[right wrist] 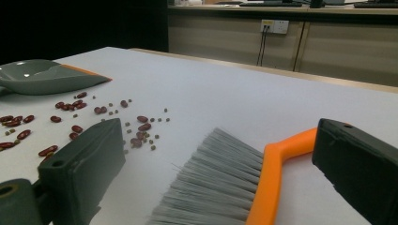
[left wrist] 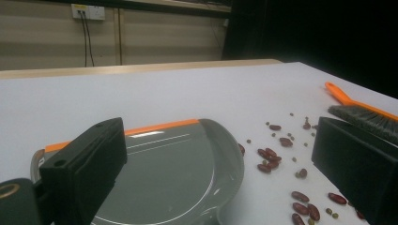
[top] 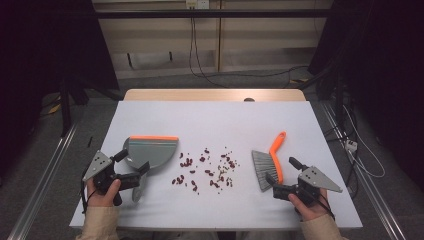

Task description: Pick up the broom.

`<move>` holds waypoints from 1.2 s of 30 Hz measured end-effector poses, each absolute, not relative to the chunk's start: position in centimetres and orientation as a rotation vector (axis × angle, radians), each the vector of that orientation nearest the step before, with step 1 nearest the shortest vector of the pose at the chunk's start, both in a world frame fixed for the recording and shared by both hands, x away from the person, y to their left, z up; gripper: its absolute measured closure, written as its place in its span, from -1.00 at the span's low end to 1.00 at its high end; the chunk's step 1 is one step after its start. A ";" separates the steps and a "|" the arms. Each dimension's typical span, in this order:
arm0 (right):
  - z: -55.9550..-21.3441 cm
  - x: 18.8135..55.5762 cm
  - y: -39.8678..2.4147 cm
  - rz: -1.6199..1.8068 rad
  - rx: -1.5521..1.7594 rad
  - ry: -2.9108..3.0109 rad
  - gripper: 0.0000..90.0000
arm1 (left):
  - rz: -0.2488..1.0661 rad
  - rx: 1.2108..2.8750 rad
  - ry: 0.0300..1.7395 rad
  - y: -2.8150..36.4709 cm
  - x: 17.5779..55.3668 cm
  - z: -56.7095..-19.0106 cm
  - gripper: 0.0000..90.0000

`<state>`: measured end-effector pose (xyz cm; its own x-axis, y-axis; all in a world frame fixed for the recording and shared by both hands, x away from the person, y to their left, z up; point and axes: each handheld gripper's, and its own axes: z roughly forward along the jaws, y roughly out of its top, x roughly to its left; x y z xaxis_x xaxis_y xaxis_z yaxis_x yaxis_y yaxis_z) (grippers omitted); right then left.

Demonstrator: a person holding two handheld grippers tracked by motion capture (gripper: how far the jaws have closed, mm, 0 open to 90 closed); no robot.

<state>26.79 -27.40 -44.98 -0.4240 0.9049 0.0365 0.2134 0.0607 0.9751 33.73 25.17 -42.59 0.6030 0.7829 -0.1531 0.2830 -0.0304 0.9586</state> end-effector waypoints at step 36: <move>-44.8 36.7 -28.5 0.954 1.460 1.810 -0.59 | 0.518 1.587 0.899 25.3 33.9 -42.3 -0.92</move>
